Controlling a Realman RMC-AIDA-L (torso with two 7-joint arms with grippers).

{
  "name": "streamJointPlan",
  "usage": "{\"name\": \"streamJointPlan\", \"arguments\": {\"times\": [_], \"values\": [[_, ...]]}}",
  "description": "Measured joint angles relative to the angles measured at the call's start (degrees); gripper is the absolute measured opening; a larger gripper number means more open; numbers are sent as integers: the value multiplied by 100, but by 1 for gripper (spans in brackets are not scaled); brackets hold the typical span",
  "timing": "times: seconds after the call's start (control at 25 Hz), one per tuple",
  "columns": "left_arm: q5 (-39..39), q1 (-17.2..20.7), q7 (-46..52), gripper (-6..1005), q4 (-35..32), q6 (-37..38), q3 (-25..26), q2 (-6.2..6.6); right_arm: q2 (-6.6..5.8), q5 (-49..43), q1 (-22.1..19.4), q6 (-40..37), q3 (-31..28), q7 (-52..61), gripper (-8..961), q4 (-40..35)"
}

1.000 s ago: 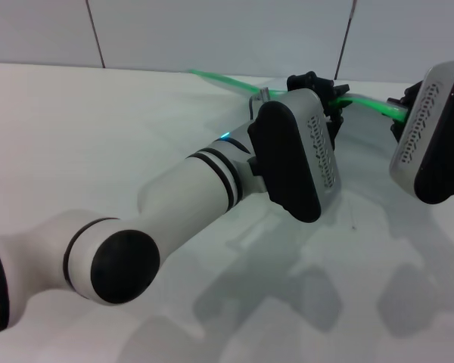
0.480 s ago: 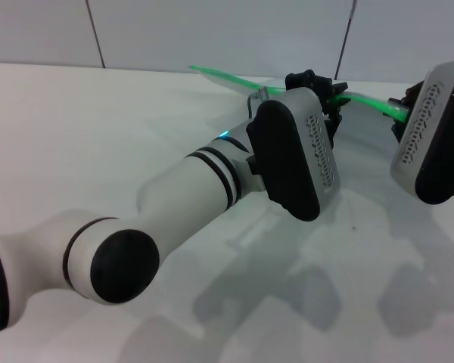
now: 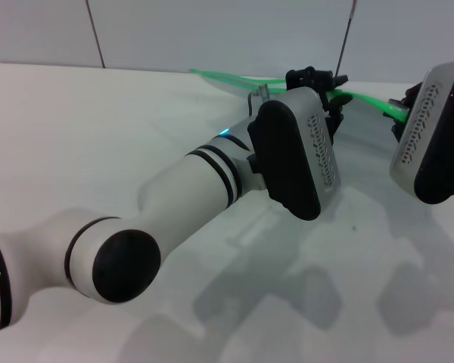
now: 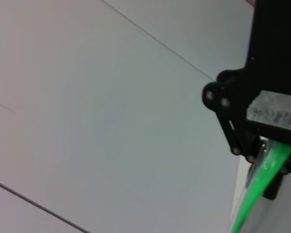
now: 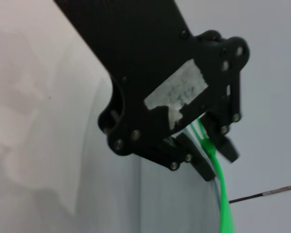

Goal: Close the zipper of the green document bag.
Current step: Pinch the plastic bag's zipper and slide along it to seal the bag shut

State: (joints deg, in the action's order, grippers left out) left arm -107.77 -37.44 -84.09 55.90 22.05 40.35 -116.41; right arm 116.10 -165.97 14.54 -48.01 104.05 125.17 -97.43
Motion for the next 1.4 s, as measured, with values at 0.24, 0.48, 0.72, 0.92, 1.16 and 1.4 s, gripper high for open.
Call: {"name": "streamJointPlan", "arguments": {"times": [0.24,0.48,0.72,0.92,1.16,1.4], "values": [[-4,0,-11,244,0,55,-8,-3,0,1,4,0,1,-10,85,15],[-8,-20,9,295,-56,50,-10,-11,0,4,5,0,9,-11,87,17],[0,-42,11,292,-79,-2,-9,-15,0,3,5,1,68,-11,89,-19],[-2,-47,13,292,-79,1,-52,-13,0,4,5,2,72,-11,90,-26],[1,-60,15,292,-122,19,-88,-14,0,5,5,3,72,-13,92,-31],[25,-64,15,269,-141,26,-132,-19,0,5,5,3,71,-15,94,-40]]}}
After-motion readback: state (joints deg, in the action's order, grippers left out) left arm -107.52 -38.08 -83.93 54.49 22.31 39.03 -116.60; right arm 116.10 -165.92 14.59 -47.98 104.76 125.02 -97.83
